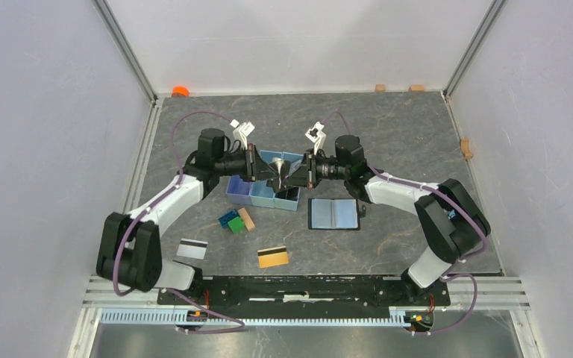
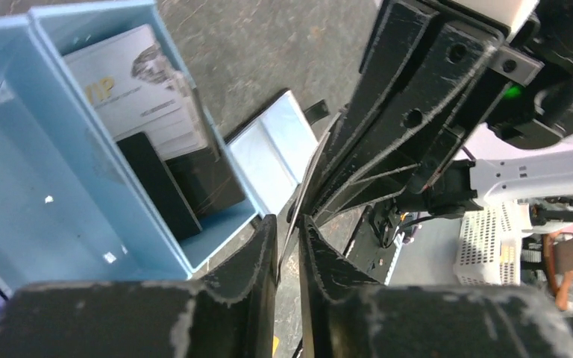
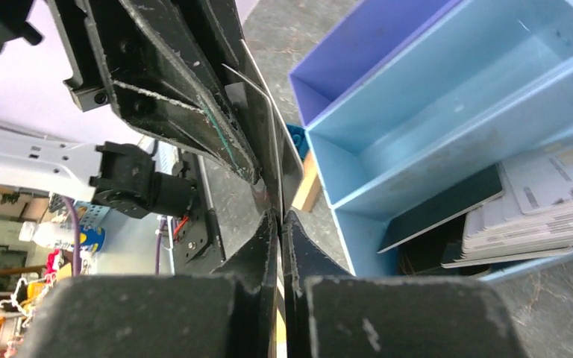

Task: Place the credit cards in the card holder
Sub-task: Insert the credit card into the card holder.

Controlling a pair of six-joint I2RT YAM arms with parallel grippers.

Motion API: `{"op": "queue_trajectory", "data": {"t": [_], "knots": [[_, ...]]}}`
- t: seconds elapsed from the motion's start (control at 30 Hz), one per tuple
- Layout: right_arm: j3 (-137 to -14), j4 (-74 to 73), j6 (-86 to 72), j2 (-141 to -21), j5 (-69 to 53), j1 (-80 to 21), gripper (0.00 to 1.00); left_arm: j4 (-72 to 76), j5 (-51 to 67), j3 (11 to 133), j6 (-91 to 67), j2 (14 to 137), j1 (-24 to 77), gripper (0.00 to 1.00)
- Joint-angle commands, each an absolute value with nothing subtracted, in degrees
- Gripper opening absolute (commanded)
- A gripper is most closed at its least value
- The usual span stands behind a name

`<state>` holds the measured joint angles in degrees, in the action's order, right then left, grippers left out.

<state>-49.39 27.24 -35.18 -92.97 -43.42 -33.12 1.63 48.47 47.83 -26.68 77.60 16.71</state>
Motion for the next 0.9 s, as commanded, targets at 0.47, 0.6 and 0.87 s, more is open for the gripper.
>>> {"op": "queue_trajectory", "data": {"t": [0.47, 0.6, 0.87], "knots": [[-50.69, 9.23, -33.18, -97.96, -28.62, -31.29, 0.04, -10.55, 35.44, 54.75, -17.73, 83.56, 14.5, 0.63], [-50.61, 9.55, -33.01, -97.03, -29.68, -31.24, 0.02, -9.67, 37.35, 54.69, -18.28, 83.53, 14.59, 0.63], [-52.07, 10.88, -32.07, -93.56, -32.82, -31.32, 0.0, -8.29, 37.96, 53.83, -18.46, 81.27, 14.68, 0.61]]}}
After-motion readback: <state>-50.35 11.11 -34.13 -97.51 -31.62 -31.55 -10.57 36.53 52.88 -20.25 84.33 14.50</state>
